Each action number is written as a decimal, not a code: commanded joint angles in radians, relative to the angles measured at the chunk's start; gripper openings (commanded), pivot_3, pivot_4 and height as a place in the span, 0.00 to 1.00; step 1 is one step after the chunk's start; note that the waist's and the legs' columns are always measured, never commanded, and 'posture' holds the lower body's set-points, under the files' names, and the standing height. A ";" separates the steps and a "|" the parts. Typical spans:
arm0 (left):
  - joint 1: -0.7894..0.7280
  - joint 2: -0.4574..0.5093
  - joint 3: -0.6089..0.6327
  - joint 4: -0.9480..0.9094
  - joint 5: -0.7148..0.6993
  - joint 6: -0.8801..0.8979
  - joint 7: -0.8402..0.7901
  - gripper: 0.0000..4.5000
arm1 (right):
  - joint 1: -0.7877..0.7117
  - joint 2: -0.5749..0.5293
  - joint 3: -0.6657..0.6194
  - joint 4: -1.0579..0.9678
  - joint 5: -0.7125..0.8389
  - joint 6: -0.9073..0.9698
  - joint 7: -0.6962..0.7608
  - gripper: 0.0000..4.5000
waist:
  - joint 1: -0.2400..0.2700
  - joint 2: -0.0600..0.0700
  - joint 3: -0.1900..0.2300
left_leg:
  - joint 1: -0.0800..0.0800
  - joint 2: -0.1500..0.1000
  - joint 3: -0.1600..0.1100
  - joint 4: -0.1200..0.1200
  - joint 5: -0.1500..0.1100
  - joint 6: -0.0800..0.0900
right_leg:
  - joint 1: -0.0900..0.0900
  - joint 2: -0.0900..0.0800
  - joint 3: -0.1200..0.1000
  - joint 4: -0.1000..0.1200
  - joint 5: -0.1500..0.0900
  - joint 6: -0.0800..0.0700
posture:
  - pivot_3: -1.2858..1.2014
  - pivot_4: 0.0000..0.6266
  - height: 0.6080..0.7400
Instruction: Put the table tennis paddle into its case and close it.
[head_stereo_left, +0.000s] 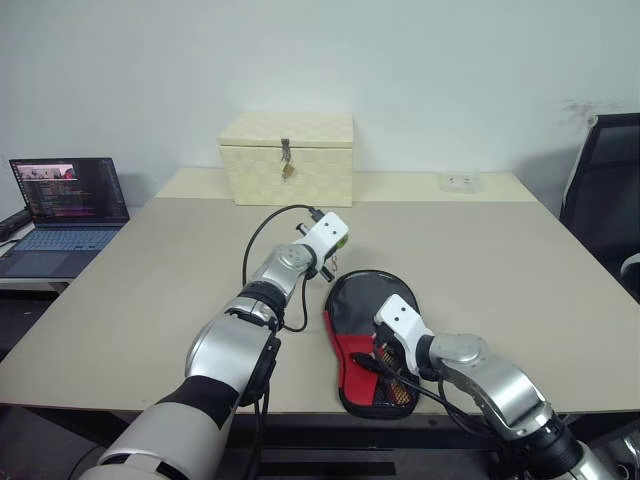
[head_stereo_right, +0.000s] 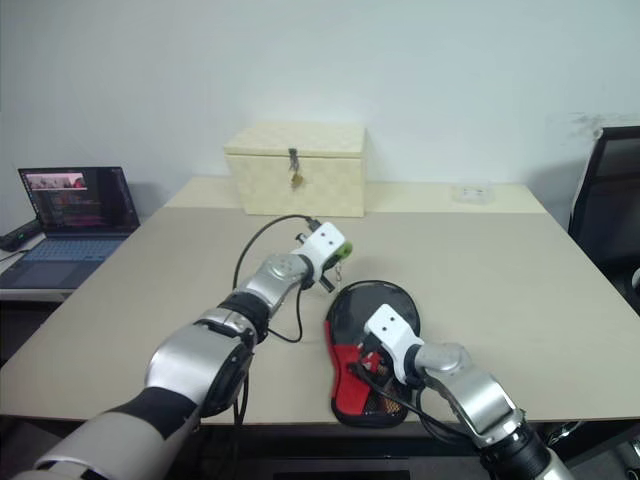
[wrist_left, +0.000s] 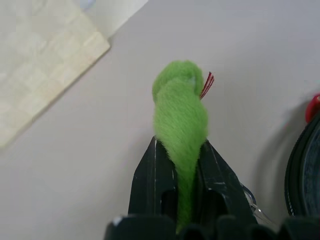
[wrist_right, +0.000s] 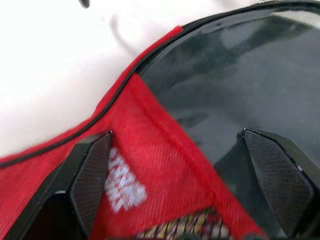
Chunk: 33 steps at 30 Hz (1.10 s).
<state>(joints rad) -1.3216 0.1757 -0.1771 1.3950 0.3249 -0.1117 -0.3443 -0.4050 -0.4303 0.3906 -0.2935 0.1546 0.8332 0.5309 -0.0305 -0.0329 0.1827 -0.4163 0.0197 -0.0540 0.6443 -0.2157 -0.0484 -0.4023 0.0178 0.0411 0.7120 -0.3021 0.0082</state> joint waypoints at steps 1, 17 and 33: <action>-0.082 -0.025 -0.086 -0.022 0.111 -0.099 0.071 0.00 | 0.093 -0.050 0.089 0.028 -0.015 0.109 0.031 1.00 | 0.000 0.000 0.000 | 0.000 -0.001 0.000 0.000 0.000 0.000 | 0.000 -0.001 0.000 0.000 0.000 0.000 | 0.52 0.24 1.00; -0.107 -0.151 -0.423 -0.009 0.466 -0.324 0.274 0.00 | 0.198 -0.030 0.110 -0.129 0.007 0.217 -0.016 1.00 | 0.001 -0.001 -0.002 | 0.003 -0.006 -0.007 -0.003 -0.001 0.001 | 0.013 -0.006 -0.002 -0.014 -0.003 0.005 | 0.52 0.24 1.00; -0.115 -0.256 -0.459 -0.009 0.498 -0.429 0.294 0.00 | 0.188 -0.016 0.106 -0.115 0.006 0.218 -0.020 1.00 | 0.001 -0.001 -0.002 | 0.004 -0.007 -0.008 -0.003 -0.002 0.001 | 0.014 -0.007 -0.002 -0.015 -0.003 0.006 | 0.52 0.24 1.00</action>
<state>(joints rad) -1.3882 -0.0503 -0.6489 1.4217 0.8449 -0.5021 -0.0472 -0.2833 -0.4485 0.4028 -0.5051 0.1336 0.9628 0.4777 -0.0295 -0.0335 0.1803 -0.4125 0.0123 -0.0618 0.6409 -0.2178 -0.0471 -0.3882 0.0104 0.0387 0.6972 -0.3051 0.0141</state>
